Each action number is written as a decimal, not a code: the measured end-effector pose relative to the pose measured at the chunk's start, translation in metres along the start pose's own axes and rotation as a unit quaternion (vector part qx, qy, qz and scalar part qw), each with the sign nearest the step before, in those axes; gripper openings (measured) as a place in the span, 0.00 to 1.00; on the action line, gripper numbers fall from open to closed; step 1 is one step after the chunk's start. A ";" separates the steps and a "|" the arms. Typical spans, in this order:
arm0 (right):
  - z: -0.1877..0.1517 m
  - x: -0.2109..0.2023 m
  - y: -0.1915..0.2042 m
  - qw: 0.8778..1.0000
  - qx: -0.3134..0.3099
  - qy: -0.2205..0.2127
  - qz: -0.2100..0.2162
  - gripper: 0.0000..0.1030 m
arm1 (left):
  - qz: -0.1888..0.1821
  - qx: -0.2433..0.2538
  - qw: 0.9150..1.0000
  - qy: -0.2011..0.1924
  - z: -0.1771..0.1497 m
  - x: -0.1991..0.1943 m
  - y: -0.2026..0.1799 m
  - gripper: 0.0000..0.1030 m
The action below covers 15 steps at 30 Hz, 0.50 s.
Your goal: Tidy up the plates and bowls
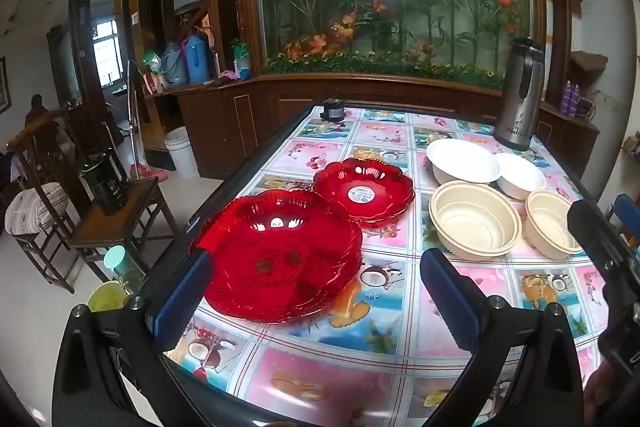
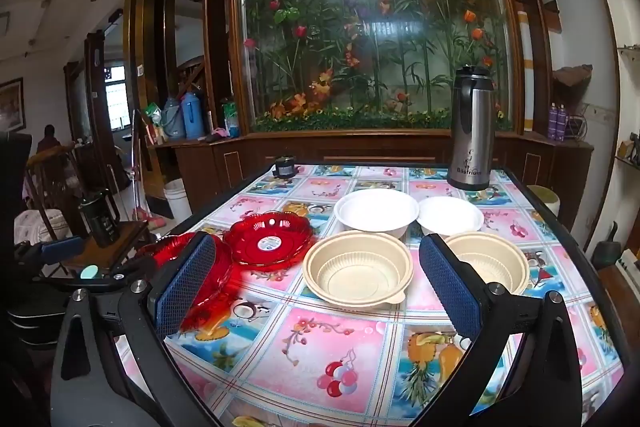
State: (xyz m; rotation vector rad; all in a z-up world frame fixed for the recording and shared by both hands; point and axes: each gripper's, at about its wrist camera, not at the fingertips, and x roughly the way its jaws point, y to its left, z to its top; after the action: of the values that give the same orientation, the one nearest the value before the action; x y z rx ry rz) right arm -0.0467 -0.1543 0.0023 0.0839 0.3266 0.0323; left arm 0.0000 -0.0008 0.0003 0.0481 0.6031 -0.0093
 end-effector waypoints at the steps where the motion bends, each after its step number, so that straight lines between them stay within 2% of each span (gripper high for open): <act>1: 0.000 0.001 0.001 1.000 0.001 0.002 -0.001 1.00 | 0.000 0.002 1.000 -0.001 0.000 0.000 0.000 1.00; 7: -0.004 0.006 -0.010 0.999 0.032 0.007 0.003 1.00 | -0.005 0.011 1.000 -0.004 0.003 0.004 0.002 1.00; 8: -0.005 0.005 -0.013 0.999 0.035 0.006 0.004 1.00 | 0.009 0.014 1.000 0.005 -0.002 0.007 -0.006 1.00; 15: -0.007 0.007 -0.026 0.999 0.044 0.012 0.002 1.00 | 0.009 0.016 1.000 0.015 -0.006 0.013 -0.011 1.00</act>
State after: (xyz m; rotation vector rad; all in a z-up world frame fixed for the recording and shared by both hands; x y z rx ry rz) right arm -0.0417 -0.1790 -0.0089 0.1709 0.3512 0.0225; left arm 0.0070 -0.0110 -0.0120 0.0849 0.6321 -0.0004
